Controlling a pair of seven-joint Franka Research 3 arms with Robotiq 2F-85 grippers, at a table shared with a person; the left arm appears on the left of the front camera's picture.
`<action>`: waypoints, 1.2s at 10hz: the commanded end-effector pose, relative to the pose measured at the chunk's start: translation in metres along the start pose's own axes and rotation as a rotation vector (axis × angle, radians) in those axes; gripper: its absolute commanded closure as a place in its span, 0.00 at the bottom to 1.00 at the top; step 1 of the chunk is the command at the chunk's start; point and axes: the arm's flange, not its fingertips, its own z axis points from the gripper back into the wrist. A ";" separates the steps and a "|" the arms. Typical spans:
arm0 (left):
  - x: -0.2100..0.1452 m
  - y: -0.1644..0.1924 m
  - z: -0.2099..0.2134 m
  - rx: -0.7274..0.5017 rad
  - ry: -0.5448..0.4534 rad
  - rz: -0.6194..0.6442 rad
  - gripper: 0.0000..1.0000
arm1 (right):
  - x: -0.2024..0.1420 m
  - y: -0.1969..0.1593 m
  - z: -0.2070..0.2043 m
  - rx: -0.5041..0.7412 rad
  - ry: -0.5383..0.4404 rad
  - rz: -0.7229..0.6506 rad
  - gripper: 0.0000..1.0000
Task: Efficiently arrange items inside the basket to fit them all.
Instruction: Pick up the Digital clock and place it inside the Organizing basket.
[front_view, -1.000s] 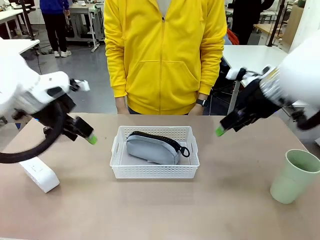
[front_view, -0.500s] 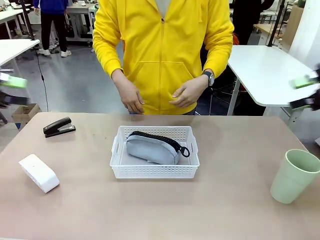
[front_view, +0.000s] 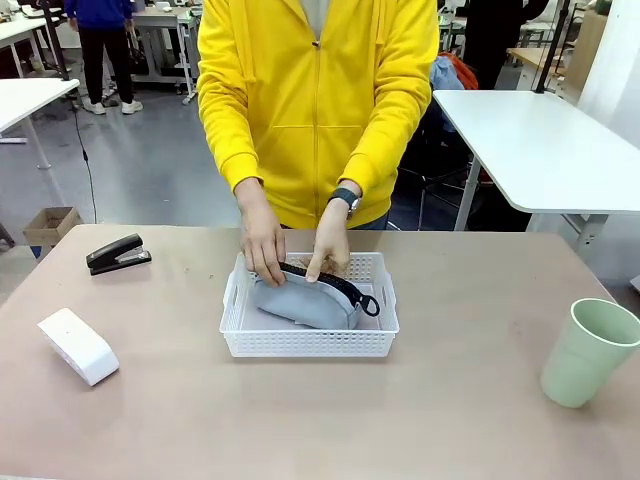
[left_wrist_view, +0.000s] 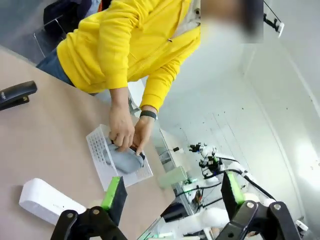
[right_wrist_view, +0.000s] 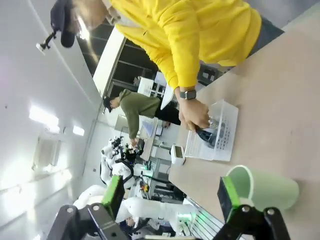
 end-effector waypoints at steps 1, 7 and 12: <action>-0.029 -0.012 -0.026 0.025 0.007 0.001 0.00 | 0.009 -0.019 0.003 0.038 -0.012 -0.003 0.00; 0.007 0.000 -0.010 0.056 -0.004 0.018 0.00 | -0.001 -0.027 0.005 0.019 -0.014 -0.032 0.00; 0.008 0.001 -0.014 0.072 0.000 0.040 0.00 | -0.001 -0.027 0.005 0.019 -0.014 -0.032 0.00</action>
